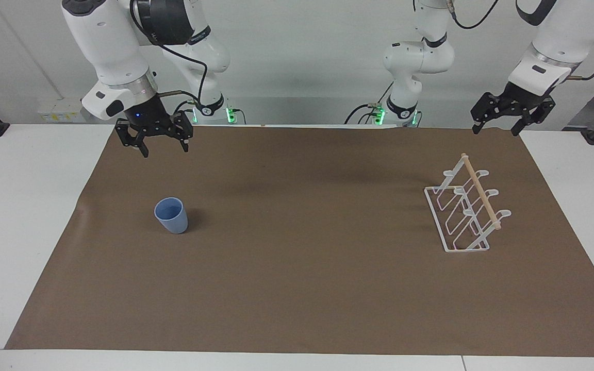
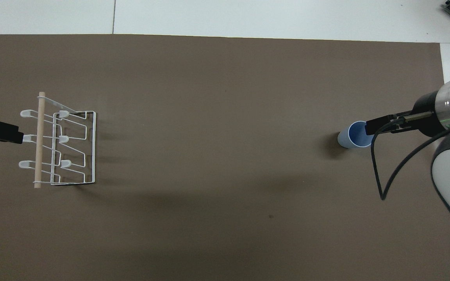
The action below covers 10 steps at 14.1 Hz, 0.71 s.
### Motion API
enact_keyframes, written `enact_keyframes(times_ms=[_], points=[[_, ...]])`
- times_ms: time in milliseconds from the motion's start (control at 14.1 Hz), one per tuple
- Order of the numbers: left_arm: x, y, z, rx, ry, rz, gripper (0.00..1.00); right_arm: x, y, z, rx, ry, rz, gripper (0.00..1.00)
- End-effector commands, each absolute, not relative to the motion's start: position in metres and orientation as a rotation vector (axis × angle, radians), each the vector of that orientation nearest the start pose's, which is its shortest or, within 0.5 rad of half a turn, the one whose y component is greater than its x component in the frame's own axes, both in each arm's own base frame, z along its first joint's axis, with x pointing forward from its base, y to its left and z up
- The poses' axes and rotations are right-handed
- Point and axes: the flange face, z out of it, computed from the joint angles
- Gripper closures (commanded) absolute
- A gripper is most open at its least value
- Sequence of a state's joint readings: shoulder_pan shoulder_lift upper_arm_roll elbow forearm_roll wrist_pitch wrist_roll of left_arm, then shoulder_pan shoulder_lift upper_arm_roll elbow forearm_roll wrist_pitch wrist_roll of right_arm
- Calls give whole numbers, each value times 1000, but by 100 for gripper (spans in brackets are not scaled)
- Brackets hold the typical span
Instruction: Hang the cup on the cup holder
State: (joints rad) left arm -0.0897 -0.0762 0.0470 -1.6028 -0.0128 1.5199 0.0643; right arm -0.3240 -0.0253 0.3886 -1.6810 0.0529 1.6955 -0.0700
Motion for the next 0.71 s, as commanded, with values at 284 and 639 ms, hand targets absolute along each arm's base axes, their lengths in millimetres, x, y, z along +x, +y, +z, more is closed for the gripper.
enact_keyframes(times_ms=[284, 639], points=[[524, -23, 648, -3133, 146, -9, 0, 558, 45, 596, -3112, -187, -57, 0], [524, -15, 648, -3134, 127, -7, 0, 558, 45, 597, -3111, -196, -60, 0]])
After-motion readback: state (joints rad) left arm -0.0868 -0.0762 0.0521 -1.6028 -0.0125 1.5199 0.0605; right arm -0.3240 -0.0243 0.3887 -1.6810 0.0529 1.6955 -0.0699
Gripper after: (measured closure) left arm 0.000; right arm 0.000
